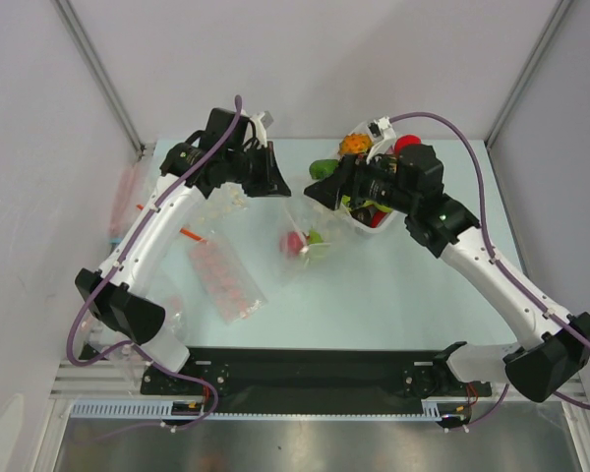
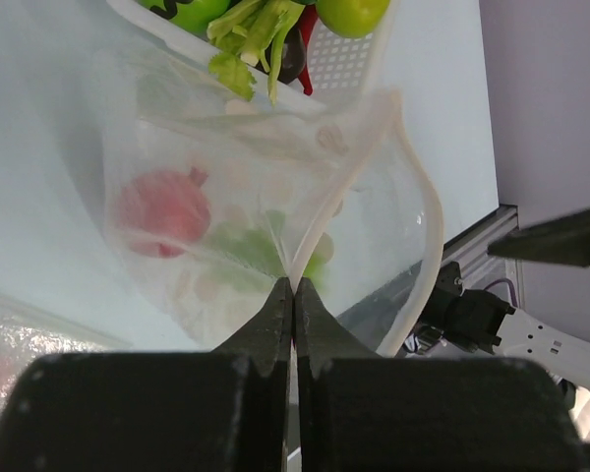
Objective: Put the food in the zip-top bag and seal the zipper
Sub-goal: Place the fake fruit in the zipper food storage bag.
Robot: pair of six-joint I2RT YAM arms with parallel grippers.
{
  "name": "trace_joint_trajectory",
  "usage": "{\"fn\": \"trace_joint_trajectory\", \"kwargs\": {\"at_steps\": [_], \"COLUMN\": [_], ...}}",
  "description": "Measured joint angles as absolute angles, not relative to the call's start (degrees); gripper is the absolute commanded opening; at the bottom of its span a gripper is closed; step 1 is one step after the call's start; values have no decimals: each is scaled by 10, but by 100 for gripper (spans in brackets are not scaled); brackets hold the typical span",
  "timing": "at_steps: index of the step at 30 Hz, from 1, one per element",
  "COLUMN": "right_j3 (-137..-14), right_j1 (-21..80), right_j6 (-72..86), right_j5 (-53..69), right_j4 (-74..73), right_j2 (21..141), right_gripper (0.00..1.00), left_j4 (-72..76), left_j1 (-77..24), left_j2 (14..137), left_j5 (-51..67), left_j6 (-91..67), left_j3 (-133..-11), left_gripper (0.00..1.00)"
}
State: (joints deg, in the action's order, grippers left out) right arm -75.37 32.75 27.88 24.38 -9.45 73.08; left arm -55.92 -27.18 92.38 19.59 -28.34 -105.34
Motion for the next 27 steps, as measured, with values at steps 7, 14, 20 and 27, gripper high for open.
{"fn": "trace_joint_trajectory", "kwargs": {"at_steps": [7, 14, 20, 27], "right_j3": [-754, -759, -765, -766], "right_j1": [323, 245, 203, 192], "right_j6": [255, 255, 260, 323], "right_j5": [189, 125, 83, 44], "right_j4": [-113, -169, -213, -235], "right_j2": [721, 714, 726, 781], "right_gripper": [86, 100, 100, 100], "left_j4": [-561, -571, -588, -592], "left_j1": [-272, -270, -260, -257], "left_j2": [924, 924, 924, 922], "left_j5": [197, 184, 159, 145], "left_j6": [-285, -281, -263, -244], "left_j3": [-1053, -1062, -1083, -1074], "left_gripper": [0, 0, 0, 0]}}
